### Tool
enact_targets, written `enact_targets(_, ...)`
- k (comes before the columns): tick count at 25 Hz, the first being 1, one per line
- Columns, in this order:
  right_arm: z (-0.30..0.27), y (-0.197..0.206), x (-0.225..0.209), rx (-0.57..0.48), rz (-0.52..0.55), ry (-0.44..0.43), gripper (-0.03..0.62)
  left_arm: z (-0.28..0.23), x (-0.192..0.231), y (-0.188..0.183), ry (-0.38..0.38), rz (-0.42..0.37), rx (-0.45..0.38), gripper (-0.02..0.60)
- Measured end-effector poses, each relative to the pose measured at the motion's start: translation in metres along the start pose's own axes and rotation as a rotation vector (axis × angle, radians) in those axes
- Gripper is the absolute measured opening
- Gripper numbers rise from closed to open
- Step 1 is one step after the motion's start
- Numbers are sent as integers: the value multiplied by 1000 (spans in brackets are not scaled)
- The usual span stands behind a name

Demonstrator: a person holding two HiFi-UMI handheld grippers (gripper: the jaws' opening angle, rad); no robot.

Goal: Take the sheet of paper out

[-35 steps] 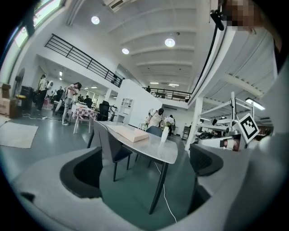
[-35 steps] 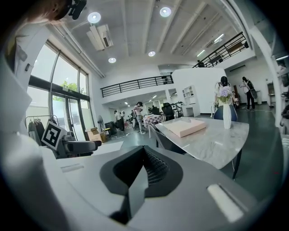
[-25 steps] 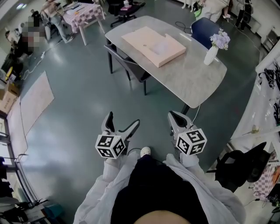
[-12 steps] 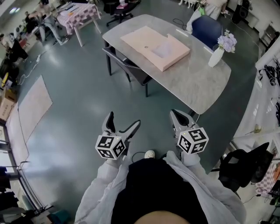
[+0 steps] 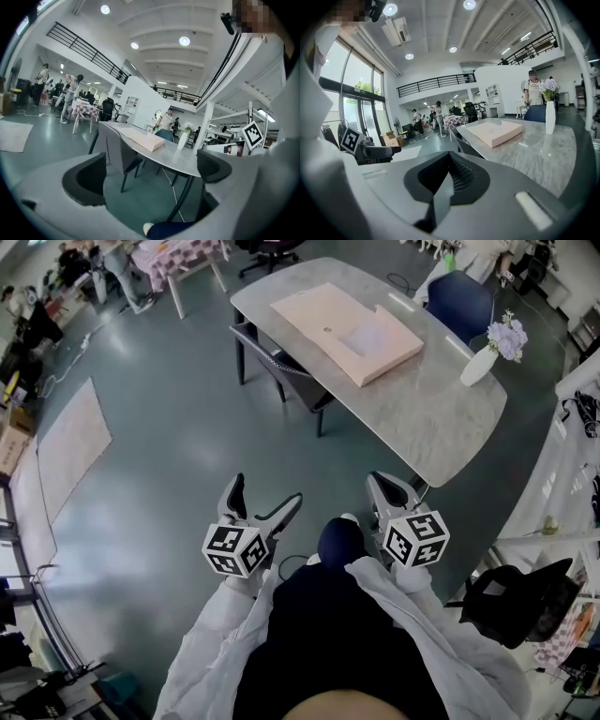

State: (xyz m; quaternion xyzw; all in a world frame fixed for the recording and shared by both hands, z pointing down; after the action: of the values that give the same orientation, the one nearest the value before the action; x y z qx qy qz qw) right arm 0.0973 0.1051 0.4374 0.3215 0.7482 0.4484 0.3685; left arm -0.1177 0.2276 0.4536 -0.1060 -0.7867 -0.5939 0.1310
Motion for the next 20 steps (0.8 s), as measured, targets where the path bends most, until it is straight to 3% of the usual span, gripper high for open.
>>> enact_targets(9, -30, -13, -28, -19, -21, -3, 14, -44, 6, -11, 35, -19, 24, 598)
enact_targets(20, -108, -60, -92, -53, -31, 24, 14, -138, 47, -58, 40, -25, 14, 598)
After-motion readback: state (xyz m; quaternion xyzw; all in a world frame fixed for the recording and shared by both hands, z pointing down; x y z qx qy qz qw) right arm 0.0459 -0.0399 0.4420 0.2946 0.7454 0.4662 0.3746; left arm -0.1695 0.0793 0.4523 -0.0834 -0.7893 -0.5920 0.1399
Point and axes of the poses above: the fingertips, and each gripper's own axes: z backward along the fingers, x to its left, y out of its underside, the point moved 5 cm from there along z, backward along the fingers
